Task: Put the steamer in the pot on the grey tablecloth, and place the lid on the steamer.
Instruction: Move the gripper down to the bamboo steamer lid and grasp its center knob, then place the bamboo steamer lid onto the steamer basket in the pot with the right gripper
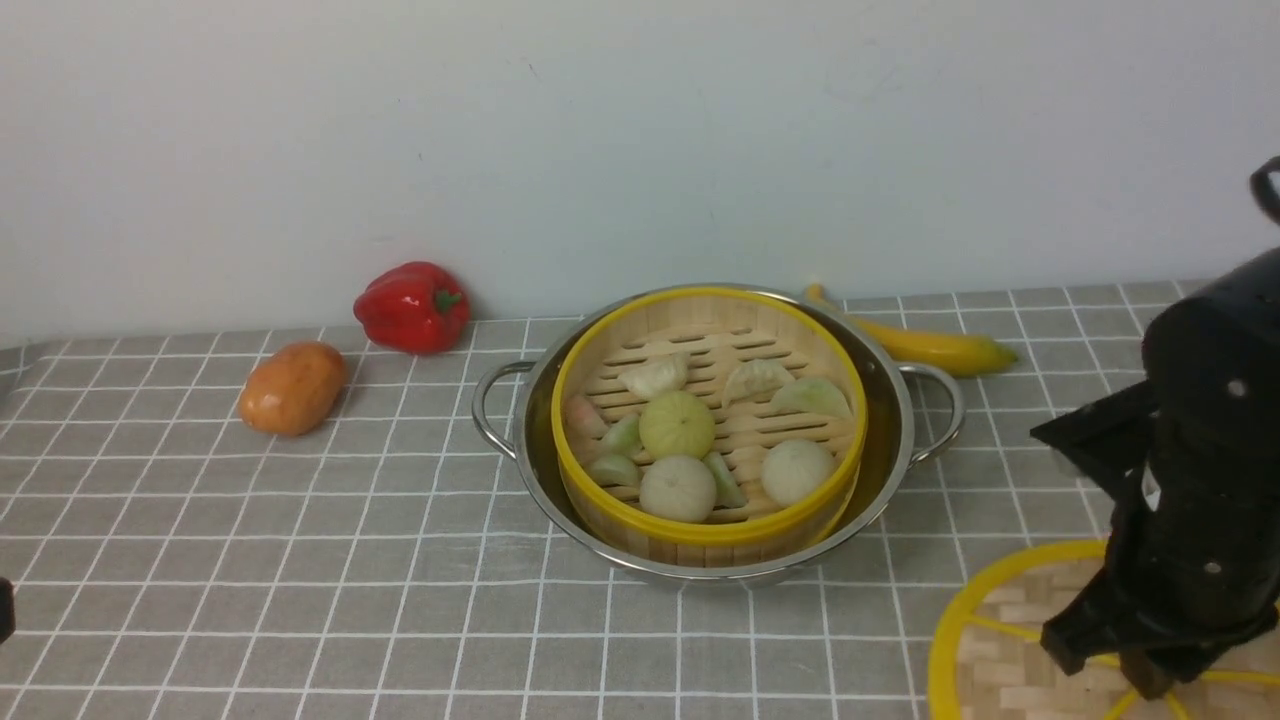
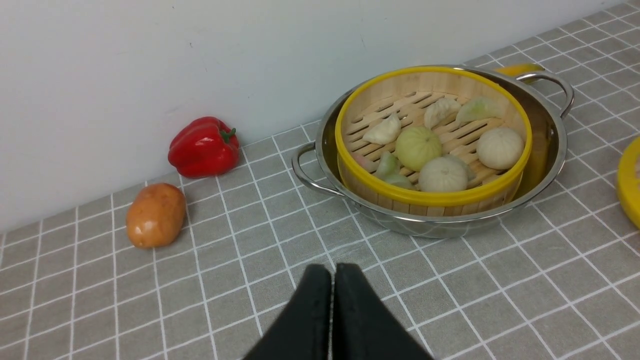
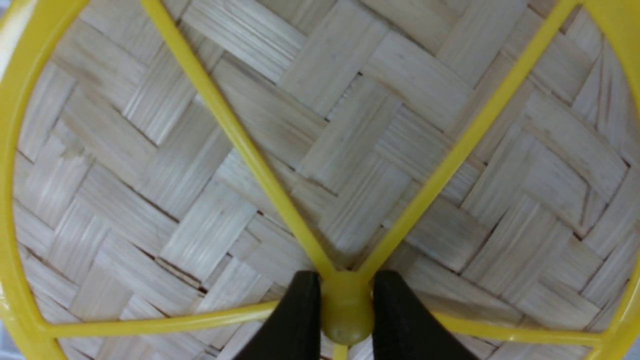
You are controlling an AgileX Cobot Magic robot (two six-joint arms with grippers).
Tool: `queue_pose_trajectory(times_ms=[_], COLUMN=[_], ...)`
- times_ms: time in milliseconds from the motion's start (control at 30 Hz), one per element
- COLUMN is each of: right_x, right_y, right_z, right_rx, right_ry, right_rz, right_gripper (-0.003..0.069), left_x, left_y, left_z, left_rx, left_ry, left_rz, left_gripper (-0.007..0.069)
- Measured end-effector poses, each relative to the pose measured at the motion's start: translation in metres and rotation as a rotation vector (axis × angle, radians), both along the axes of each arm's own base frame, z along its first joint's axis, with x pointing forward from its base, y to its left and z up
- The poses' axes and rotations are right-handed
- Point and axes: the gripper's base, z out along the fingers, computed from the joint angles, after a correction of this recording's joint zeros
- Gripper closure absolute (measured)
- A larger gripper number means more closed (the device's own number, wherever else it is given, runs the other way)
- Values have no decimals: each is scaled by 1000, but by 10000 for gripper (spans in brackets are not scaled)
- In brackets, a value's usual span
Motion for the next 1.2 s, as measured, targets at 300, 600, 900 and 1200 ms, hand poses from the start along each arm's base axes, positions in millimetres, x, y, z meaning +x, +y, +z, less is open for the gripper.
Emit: queue_pose_trajectory(times_ms=[300, 600, 900, 1200], right_x=[17, 103, 139, 147], right_y=[20, 77, 145, 157], right_z=[100, 115, 80, 56], right_rx=[266, 406, 434, 383], right_ry=[-280, -346, -325, -303], right_rz=[5, 37, 133, 160], right_gripper=[510, 510, 510, 510], left_x=[0, 0, 0, 0], left_y=[0, 0, 0, 0], left_z=[0, 0, 0, 0], left_rx=[0, 0, 18, 43], left_ry=[1, 1, -5, -13], left_rz=[0, 0, -8, -19], left_gripper=[623, 623, 623, 623])
